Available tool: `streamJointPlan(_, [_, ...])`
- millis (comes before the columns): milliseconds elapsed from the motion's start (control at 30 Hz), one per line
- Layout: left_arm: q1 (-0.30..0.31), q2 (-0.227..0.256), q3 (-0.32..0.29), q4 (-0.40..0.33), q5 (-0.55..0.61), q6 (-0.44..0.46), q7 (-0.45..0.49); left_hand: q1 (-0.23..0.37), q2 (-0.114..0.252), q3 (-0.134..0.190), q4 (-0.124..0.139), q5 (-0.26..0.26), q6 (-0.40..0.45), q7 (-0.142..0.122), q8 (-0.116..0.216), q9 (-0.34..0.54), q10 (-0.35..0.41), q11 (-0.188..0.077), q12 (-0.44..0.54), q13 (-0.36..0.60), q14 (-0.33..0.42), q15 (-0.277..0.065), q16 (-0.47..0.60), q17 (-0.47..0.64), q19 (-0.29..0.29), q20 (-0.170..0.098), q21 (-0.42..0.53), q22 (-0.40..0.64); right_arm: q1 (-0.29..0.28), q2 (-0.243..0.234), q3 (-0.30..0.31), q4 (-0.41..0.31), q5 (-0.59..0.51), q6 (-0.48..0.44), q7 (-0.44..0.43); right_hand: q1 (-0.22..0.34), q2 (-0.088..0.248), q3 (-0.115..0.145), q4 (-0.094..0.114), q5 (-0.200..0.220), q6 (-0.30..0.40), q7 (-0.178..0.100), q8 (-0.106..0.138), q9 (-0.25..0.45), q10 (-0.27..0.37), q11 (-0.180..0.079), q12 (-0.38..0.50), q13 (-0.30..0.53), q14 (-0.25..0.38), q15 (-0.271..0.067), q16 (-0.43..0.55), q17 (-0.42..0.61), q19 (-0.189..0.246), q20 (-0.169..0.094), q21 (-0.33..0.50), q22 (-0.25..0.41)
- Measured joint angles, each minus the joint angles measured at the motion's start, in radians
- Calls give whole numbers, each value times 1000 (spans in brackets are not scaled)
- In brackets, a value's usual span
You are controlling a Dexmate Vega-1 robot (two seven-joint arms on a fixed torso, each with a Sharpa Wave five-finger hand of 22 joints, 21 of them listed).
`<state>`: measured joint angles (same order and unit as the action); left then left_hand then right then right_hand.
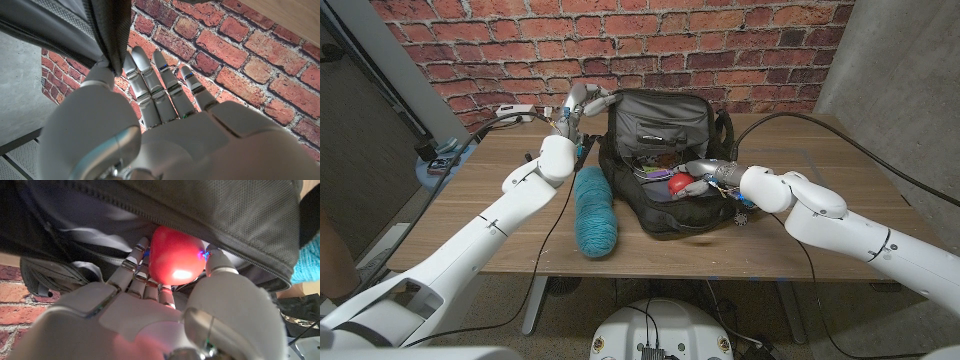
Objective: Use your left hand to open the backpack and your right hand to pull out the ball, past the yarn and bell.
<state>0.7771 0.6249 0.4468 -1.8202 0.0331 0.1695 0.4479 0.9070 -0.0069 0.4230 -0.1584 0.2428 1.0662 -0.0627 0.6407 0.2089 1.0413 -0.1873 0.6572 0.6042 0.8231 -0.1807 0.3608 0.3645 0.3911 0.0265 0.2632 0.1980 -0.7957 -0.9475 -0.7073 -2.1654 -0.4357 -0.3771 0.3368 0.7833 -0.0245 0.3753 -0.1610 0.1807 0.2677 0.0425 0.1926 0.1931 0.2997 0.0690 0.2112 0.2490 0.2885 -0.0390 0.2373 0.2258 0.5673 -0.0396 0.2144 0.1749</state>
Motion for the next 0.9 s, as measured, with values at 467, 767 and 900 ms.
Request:
streamJointPlan(467, [8,-6,2,-13,15,0,10,0,0,0,0,0,-4,-3,0,0,0,0,-8,0,0,0,0,0,0,0,0,0,-40,-6,27,40,-33,89,-64,33,12,-9,3,4,121,-34,36,11,139,-38,101,51,122,-4,68,43,95,-23,24,5])
streamJointPlan(767, [17,-10,2,-21,22,0,18,0,0,0,0,0,-4,-3,0,0,0,0,-8,1,0,0,-8,0,0,0,0,0,-67,5,44,55,-55,144,-118,67,9,-16,-2,3,175,-48,49,19,177,-59,144,78,155,-6,88,65,124,-23,34,4])
streamJointPlan(900, [19,-11,1,-21,24,0,21,0,0,0,0,0,-4,-3,0,0,0,0,-8,1,0,0,-8,0,0,0,0,0,-76,10,52,58,-61,154,-133,70,12,-19,-5,3,181,-55,50,19,182,-64,154,83,168,-7,93,70,133,-25,38,4])
